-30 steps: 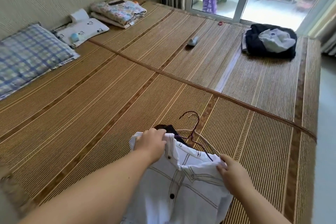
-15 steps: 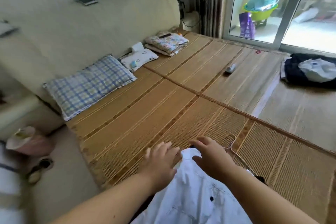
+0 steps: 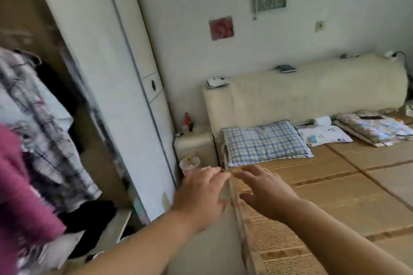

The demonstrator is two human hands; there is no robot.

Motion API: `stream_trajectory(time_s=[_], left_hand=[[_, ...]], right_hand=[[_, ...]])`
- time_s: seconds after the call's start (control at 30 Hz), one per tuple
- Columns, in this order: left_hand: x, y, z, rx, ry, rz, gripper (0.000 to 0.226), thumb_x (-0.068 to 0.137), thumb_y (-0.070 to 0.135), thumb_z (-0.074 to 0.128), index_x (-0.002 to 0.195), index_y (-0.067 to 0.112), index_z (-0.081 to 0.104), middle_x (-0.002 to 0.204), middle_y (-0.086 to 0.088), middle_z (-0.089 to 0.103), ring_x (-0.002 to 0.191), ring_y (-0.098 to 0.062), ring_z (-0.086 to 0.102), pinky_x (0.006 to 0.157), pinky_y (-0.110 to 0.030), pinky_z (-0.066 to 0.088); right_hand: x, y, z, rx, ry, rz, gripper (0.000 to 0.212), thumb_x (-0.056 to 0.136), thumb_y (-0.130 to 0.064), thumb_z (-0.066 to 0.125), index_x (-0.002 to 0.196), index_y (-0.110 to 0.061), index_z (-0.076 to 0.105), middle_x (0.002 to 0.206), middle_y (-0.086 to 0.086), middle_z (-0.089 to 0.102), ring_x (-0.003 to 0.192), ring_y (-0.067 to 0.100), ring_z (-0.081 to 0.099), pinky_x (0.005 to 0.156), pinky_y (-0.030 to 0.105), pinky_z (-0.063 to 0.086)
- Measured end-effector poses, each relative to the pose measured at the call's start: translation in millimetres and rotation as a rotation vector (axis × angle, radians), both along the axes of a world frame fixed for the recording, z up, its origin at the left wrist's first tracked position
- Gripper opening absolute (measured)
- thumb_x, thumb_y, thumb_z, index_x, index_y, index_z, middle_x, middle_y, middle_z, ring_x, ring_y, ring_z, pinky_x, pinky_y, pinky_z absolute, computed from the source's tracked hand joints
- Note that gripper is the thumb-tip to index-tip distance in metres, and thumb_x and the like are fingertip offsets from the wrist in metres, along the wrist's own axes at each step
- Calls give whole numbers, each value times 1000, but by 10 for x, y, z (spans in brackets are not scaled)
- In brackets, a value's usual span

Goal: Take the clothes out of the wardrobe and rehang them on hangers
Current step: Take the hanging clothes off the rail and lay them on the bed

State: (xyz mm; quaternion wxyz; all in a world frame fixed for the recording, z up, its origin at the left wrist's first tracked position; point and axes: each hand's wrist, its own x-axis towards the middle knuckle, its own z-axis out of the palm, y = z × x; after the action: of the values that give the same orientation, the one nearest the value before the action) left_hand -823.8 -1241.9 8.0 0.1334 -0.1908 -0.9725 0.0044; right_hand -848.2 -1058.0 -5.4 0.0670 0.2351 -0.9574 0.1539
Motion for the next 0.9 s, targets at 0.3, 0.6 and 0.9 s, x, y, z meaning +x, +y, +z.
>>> stream_trajectory(time_s=[0.3, 0.6, 0.9], left_hand=[[937, -2009, 880, -14, 302, 404, 60, 87, 46, 48, 143, 35, 32, 149, 9, 30, 140, -13, 22, 113, -42, 21], [1443, -2969, 1781, -108, 626, 663, 52, 67, 45, 59, 116, 30, 61, 121, -1, 61, 116, -25, 57, 90, -49, 48], [1505, -3604, 2725, -341, 911, 977, 64, 72, 41, 65, 132, 25, 50, 151, -11, 32, 142, -32, 22, 108, -50, 31]], right_hand=[[242, -2361, 844, -138, 193, 347, 58, 91, -46, 51, 143, -43, 26, 151, -9, 28, 135, 18, 36, 111, 36, 31], [333, -3708, 1666, -261, 340, 591, 60, 88, -45, 54, 143, -43, 28, 147, -12, 30, 133, 15, 36, 109, 36, 31], [-45, -4877, 2599, -465, 450, 899, 60, 87, -40, 59, 142, -34, 36, 142, -5, 39, 130, 17, 40, 106, 37, 37]])
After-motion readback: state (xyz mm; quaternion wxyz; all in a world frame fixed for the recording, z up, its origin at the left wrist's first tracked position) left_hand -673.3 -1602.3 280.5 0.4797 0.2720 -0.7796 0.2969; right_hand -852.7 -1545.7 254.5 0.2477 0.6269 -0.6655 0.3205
